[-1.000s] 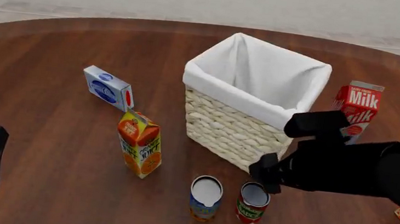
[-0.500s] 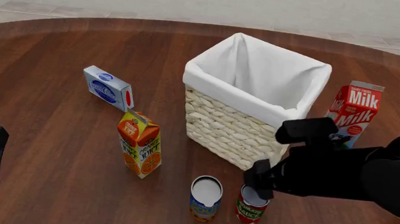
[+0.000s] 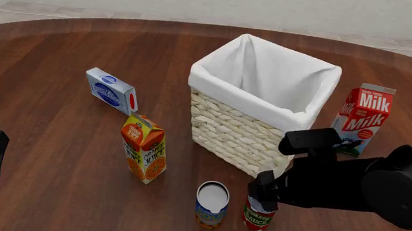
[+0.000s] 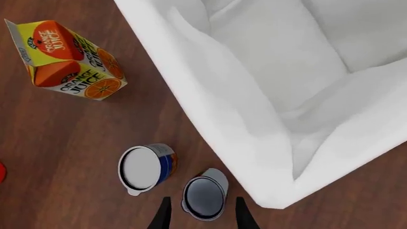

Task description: Pick up the tomato sauce, and put it in the basket.

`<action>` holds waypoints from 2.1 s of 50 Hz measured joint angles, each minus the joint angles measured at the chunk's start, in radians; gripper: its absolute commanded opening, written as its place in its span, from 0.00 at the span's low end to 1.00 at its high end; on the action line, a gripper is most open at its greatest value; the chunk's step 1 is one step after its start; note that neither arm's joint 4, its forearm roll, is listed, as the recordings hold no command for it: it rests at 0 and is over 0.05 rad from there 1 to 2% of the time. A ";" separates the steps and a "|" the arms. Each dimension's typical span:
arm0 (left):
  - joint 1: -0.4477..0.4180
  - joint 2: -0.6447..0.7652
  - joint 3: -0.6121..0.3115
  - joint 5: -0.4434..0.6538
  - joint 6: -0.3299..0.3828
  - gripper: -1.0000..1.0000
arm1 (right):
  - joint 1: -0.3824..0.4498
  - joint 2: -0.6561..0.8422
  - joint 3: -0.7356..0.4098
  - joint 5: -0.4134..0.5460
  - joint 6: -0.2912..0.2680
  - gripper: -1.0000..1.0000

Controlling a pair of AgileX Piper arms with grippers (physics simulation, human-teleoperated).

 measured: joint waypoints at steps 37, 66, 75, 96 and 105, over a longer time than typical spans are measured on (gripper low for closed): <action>0.000 0.000 0.000 0.000 0.000 1.00 | 0.017 0.069 0.039 -0.063 0.047 1.00; 0.000 0.000 0.000 0.000 0.000 1.00 | 0.042 0.122 0.062 -0.102 0.085 1.00; 0.000 0.000 0.000 0.000 0.000 1.00 | 0.044 0.138 0.072 -0.117 0.090 1.00; 0.000 0.000 0.000 0.000 0.000 1.00 | 0.052 0.183 0.089 -0.154 0.102 1.00; 0.000 0.000 0.000 0.000 0.000 1.00 | 0.051 0.184 0.085 -0.154 0.087 0.00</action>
